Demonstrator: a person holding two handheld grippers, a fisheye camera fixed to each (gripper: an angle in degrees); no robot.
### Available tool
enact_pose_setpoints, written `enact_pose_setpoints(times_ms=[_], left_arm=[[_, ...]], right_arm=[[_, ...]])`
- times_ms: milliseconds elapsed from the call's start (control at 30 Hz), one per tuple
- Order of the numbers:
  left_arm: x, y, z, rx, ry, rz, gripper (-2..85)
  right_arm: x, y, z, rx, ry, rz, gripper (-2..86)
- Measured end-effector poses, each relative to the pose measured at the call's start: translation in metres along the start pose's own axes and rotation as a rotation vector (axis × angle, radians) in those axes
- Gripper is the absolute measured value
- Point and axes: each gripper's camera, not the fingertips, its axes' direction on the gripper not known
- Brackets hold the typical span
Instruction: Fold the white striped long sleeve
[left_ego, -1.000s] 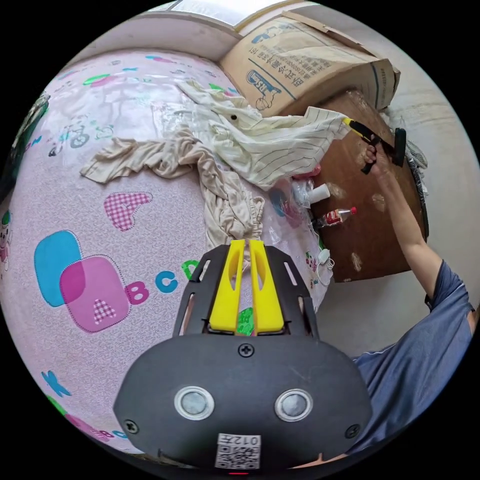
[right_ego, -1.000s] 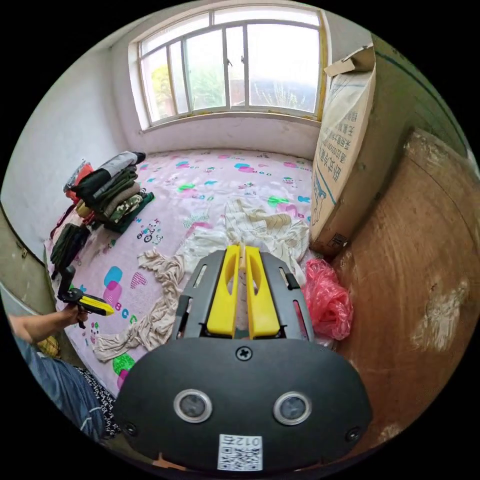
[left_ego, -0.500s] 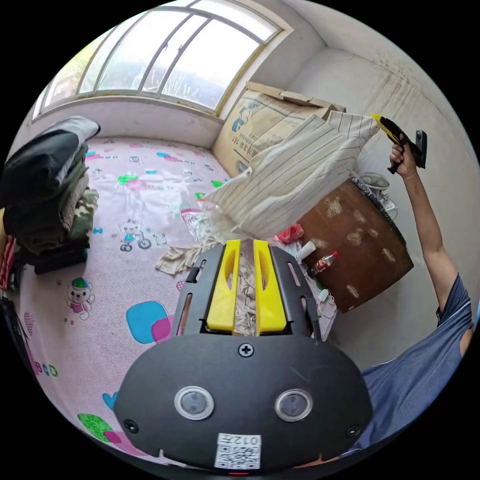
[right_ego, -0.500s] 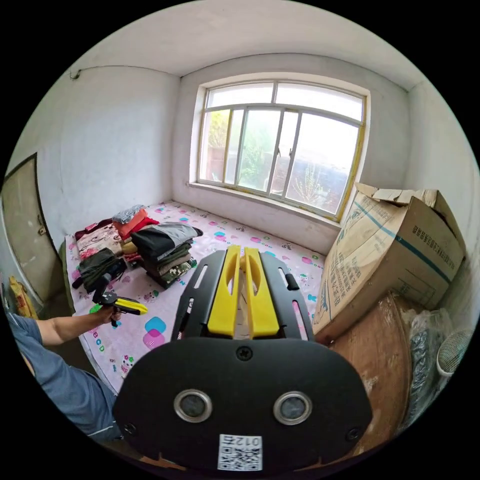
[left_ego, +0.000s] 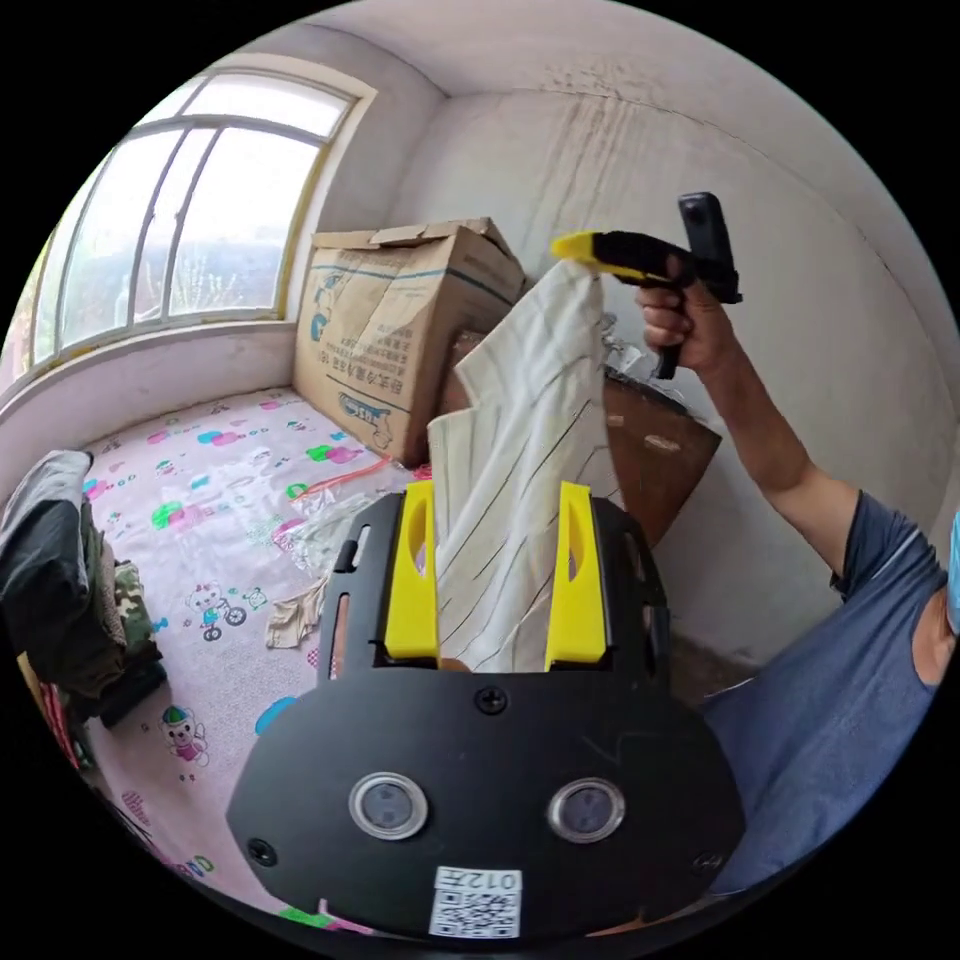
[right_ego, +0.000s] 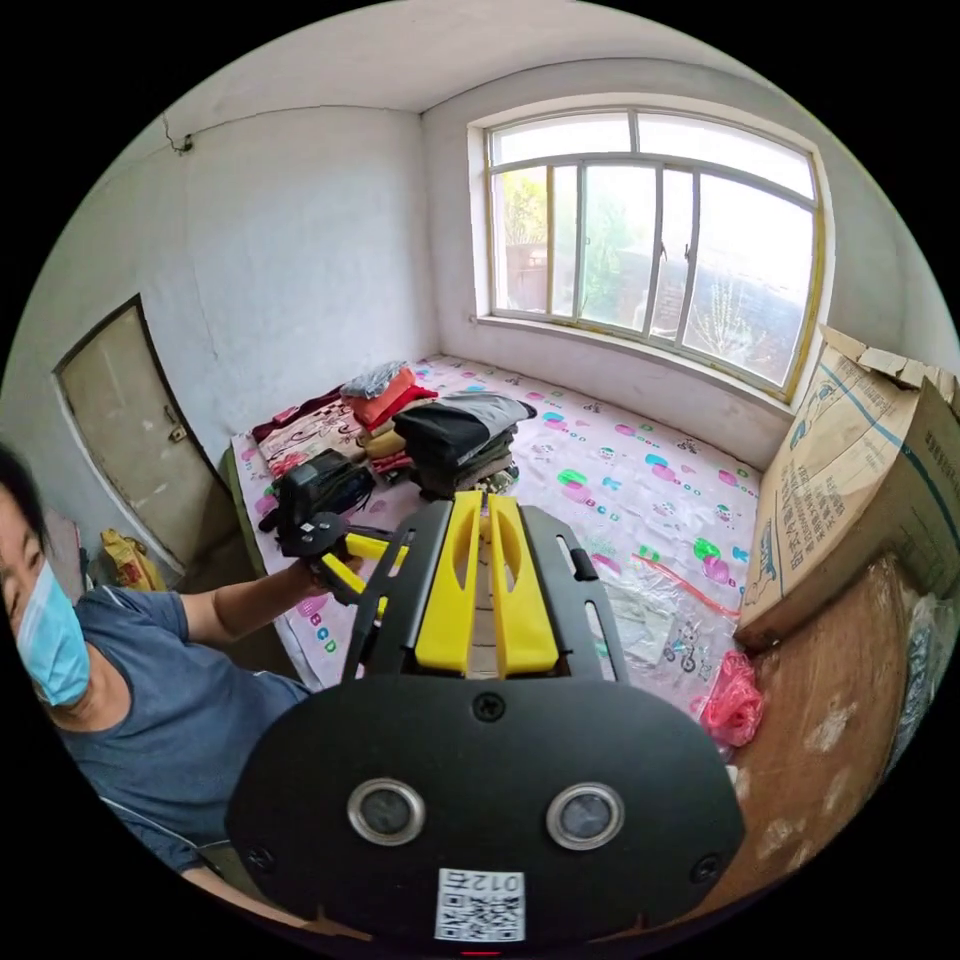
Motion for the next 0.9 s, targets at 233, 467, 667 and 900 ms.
enact_pose_setpoints(times_ms=[233, 467, 667, 900], left_arm=[[0.068, 0.008, 0.066, -0.337, -0.078, 0.208, 10.1], [0.046, -0.026, 0.041, -0.418, 0.027, 0.147, 5.0], [0.019, -0.057, 0.053, -0.438, 0.239, -0.013, 3.9], [0.001, -0.072, 0.092, -0.386, 0.340, -0.126, 4.7]], right_arm=[[0.020, 0.019, 0.066, -0.008, -0.150, 0.028, 0.7], [0.089, 0.021, 0.084, 0.047, -0.219, 0.109, 1.2], [0.131, 0.041, 0.109, 0.144, -0.243, 0.231, 4.0], [0.097, 0.134, 0.094, 0.373, -0.120, 0.225, 9.2]])
